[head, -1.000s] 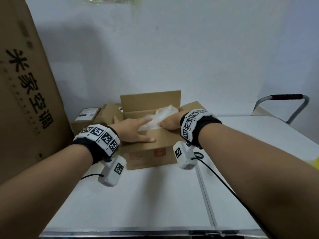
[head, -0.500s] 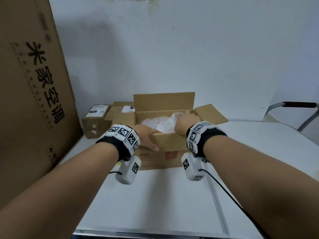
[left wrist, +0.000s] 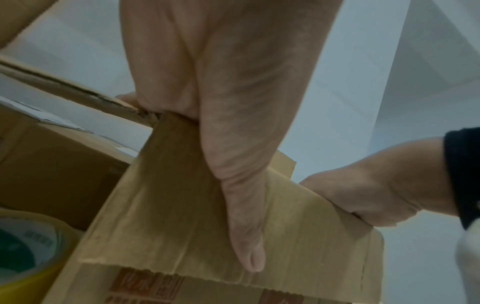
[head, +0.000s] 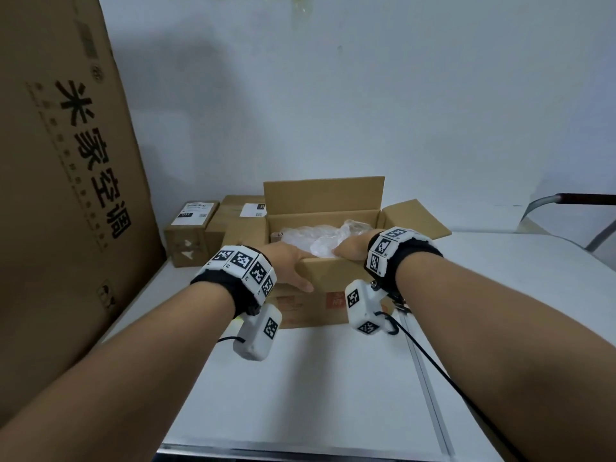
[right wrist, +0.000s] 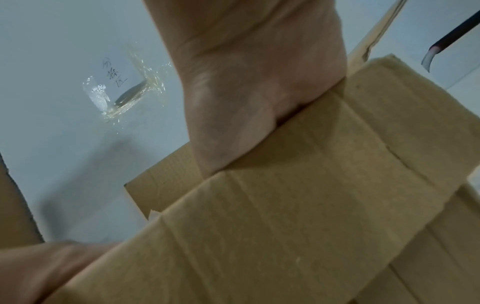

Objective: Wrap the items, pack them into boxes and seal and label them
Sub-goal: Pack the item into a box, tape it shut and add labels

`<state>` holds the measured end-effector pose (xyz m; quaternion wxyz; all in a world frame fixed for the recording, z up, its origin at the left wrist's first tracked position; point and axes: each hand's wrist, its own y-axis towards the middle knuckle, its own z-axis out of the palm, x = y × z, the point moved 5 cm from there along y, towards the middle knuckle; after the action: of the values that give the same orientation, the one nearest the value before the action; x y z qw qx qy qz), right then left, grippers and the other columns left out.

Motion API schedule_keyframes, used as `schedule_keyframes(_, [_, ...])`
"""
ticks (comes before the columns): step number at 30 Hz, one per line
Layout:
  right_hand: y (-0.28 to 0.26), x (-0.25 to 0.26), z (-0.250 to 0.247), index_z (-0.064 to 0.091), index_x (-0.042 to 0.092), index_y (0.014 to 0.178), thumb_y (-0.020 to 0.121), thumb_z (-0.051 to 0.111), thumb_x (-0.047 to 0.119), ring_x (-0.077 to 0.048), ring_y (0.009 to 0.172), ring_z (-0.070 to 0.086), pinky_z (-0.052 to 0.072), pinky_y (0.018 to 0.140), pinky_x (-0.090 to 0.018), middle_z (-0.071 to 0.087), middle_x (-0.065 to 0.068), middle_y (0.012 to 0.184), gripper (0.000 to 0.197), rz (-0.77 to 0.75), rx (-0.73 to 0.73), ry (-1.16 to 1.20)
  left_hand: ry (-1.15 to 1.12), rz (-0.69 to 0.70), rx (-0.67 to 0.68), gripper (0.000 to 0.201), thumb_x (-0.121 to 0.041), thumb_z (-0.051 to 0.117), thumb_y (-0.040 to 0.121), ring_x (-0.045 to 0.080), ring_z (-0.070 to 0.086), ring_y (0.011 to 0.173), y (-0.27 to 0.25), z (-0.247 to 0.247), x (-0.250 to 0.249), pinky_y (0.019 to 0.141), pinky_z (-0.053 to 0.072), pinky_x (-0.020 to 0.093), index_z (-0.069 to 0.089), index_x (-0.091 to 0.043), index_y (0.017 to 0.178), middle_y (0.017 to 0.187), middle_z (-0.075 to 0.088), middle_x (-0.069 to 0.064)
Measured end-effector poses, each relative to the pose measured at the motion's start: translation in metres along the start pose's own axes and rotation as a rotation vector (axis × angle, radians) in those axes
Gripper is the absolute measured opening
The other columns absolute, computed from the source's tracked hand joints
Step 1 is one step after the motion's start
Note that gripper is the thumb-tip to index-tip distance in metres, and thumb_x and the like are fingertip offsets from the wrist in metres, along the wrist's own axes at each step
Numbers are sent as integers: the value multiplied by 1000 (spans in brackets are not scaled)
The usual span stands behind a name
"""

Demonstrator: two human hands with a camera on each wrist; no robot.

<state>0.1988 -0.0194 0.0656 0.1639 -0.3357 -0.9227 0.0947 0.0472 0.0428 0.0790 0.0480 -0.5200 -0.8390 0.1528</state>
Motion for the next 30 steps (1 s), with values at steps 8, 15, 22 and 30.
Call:
schedule_keyframes(8, [-31, 13, -18, 44, 14, 124, 94, 48, 30, -32, 114, 46, 37, 91, -41, 43, -11, 128, 34, -135, -669, -157, -4, -21, -32, 73, -54, 66, 86, 18, 49, 120, -4, -4, 1, 94, 38, 28, 35, -32, 148, 147, 46, -2])
schedule_keyframes(15, [-44, 26, 4, 61, 31, 125, 86, 29, 78, -24, 126, 48, 25, 104, -51, 58, -2, 131, 69, -361, -416, -170, -66, -44, -231, 89, -69, 57, 81, 23, 12, 150, -24, -24, 14, 117, 14, 50, 17, -38, 154, 165, 2, -3])
schedule_keyframes(22, [-47, 29, 10, 68, 34, 108, 88, 29, 76, -20, 115, 55, 22, 104, -51, 68, 5, 113, 61, -341, -348, -108, -436, -461, -823, 83, -42, 60, 93, 39, -1, 149, -59, -18, 76, 120, 8, 55, 9, -26, 156, 162, -7, 20])
schedule_keyframes(30, [-47, 31, 12, 68, 30, 104, 93, 24, 70, -19, 111, 55, 22, 100, -48, 68, 2, 108, 60, -299, -309, -156, -636, 38, -630, 62, -51, 55, 94, 8, 44, 132, -40, -7, 29, 109, 33, 24, 40, -24, 147, 142, 48, -10])
